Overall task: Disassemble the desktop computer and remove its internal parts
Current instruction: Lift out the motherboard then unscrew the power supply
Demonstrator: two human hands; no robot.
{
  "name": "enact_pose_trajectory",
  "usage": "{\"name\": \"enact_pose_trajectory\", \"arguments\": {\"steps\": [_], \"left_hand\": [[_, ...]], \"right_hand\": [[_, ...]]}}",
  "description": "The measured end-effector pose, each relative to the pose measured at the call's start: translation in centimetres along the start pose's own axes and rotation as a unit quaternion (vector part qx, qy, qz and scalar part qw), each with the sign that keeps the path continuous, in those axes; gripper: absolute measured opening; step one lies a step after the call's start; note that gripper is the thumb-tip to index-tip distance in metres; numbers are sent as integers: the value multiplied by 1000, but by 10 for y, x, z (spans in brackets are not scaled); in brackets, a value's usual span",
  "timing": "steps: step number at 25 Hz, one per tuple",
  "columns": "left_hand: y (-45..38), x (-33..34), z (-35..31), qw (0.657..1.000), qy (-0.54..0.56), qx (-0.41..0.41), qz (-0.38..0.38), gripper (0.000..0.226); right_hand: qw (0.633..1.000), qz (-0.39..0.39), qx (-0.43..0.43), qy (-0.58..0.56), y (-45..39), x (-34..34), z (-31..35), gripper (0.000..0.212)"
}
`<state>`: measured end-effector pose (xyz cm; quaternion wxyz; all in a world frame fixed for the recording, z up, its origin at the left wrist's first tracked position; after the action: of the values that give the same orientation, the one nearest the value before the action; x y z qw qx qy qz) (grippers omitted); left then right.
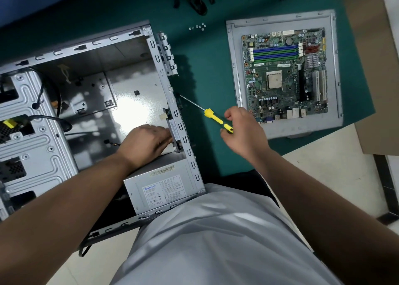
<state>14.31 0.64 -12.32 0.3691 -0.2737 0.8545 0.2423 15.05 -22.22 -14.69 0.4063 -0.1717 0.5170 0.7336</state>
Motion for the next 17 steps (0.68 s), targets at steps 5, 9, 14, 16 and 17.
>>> {"name": "enact_pose_trajectory", "arguments": {"steps": [5, 9, 14, 16, 17], "left_hand": [[1, 0, -1, 1000, -6, 0, -2, 37], [-1, -2, -1, 1000, -4, -2, 1, 36], [0, -3, -3, 1000, -4, -2, 3, 38], [0, -3, -2, 1000, 1, -4, 6, 39], [0, -3, -2, 1000, 4, -4, 5, 39]], "right_hand": [[993, -61, -12, 102, 5, -3, 25, 37], [990, 41, -127, -47, 3, 30, 65, 20], [967, 142, -28, -209, -14, 63, 52, 13], [970, 151, -25, -190, -16, 63, 50, 12], [971, 156, -24, -181, -16, 62, 50, 12]]}}
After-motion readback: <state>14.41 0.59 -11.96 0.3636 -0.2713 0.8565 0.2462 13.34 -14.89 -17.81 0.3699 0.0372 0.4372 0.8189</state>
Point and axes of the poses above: each hand's wrist, its own y-axis away from the middle knuckle, its own x-axis out of the palm, z = x × y, the point moved 10 cm from there along -y, towards the middle knuckle, and after that the axes turned 14 degrees about z, right-handed, at the moved point
